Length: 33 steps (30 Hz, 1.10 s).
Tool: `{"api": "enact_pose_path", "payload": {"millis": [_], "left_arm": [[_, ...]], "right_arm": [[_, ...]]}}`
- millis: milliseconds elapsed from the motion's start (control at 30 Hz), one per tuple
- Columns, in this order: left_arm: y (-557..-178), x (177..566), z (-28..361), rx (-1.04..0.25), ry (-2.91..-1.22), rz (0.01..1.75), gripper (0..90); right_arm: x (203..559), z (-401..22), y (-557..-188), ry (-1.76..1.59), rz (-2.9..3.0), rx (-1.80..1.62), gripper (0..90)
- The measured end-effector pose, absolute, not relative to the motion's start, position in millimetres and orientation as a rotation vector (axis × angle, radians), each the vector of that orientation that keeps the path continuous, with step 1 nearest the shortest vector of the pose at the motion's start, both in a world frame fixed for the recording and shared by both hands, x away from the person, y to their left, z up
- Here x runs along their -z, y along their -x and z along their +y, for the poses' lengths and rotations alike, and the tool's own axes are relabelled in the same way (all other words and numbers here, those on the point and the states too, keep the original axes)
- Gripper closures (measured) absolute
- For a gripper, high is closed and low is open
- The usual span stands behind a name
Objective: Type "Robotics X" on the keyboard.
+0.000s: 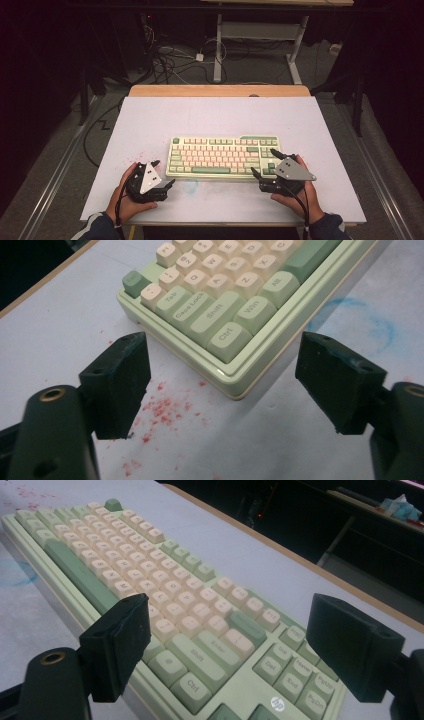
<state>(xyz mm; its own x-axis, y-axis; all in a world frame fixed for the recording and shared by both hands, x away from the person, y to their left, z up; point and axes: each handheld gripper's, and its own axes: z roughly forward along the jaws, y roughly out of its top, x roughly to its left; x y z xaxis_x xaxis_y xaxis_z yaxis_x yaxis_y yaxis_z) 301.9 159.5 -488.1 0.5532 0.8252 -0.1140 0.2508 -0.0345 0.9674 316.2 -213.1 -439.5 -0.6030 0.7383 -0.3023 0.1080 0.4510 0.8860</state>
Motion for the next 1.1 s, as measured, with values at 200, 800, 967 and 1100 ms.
{"api": "enact_pose_path", "payload": {"millis": [200, 800, 967, 1100], "left_arm": [[-306.0, 481.8, 159.5, -0.559, -1.564, 0.983, 34.3], [-342.9, 442.7, 123.9, -0.472, -1.645, 0.999, 87.0], [-355.7, 438.4, 98.8, -0.457, -1.681, 0.982, 87.1], [-367.0, 437.8, 80.8, -0.447, -1.709, 0.970, 87.0]], "right_arm": [[447.9, -221.0, -308.5, -0.707, 2.003, -1.137, 20.0], [463.6, -220.3, -303.6, -0.699, 2.034, -1.081, 20.5], [466.7, -216.6, -303.7, -0.695, 2.053, -1.070, 20.5], [467.8, -215.3, -303.8, -0.692, 2.063, -1.065, 20.5]]}}
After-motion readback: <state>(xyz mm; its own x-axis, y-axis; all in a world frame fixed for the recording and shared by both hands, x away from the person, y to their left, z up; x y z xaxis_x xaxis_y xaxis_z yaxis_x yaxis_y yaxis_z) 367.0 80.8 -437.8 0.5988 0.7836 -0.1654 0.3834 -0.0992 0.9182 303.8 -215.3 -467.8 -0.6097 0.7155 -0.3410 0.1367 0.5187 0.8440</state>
